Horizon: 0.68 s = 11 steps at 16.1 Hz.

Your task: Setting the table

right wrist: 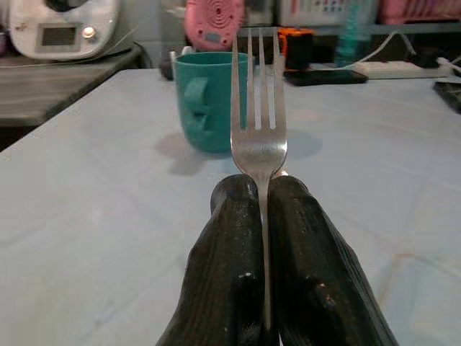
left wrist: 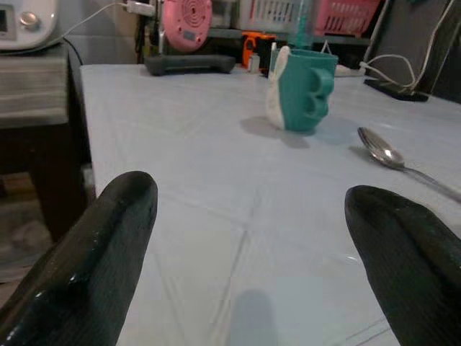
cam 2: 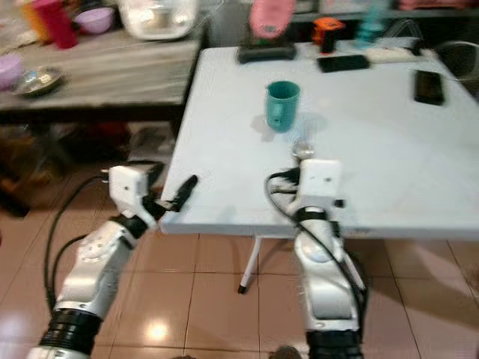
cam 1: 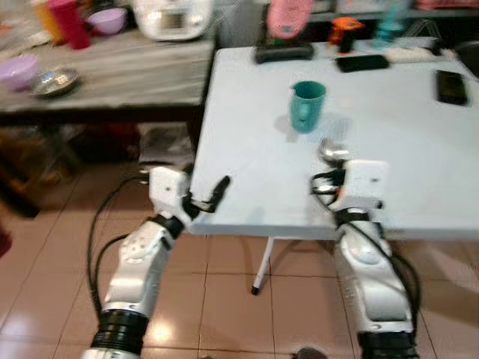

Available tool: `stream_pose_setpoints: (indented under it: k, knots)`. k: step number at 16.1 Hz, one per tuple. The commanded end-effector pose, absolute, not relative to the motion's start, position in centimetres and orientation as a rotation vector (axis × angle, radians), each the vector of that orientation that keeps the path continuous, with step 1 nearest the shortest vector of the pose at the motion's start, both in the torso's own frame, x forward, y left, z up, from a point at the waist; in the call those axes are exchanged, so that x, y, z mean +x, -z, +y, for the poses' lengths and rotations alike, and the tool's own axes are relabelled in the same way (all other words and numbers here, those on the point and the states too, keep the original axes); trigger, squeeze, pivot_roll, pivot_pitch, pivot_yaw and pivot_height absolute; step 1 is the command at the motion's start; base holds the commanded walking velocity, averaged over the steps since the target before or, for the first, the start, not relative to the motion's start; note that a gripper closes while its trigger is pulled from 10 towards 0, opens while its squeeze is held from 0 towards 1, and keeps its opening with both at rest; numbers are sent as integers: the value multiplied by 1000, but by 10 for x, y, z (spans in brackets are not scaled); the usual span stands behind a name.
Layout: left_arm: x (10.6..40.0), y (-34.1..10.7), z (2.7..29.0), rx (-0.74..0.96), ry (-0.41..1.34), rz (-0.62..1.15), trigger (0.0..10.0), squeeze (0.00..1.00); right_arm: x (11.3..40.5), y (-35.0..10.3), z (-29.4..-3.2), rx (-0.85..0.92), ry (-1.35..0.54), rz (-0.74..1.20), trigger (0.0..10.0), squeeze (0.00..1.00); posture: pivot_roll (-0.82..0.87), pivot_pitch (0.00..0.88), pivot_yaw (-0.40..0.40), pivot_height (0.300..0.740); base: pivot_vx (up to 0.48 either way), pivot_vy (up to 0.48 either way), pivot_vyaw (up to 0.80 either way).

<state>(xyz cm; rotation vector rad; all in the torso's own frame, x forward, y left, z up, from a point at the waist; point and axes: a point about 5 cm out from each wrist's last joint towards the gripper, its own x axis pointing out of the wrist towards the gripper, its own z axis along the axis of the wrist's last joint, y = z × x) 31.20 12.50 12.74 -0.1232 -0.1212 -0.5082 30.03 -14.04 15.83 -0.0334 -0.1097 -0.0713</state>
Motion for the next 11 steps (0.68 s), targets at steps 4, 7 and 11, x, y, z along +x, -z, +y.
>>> stream_pose_setpoints:
  k: [4, 7, 11]
  knots:
    - [313, -126, 122, -118, 514, -113, 10000, 0, 300, -166, -142, -44, 77, -158, 10000, 0, -208, 76, 114, 740, 0, 480, 0]
    - [314, -127, 123, -112, 511, -115, 10000, 0, 301, -167, -140, -48, 69, -166, 10000, 0, -206, 72, 117, 740, 0, 480, 169]
    - [315, -128, 121, -107, 506, -116, 10000, 0, 302, -166, -141, -39, 70, -168, 10000, 0, -205, 70, 121, 740, 0, 480, 772]
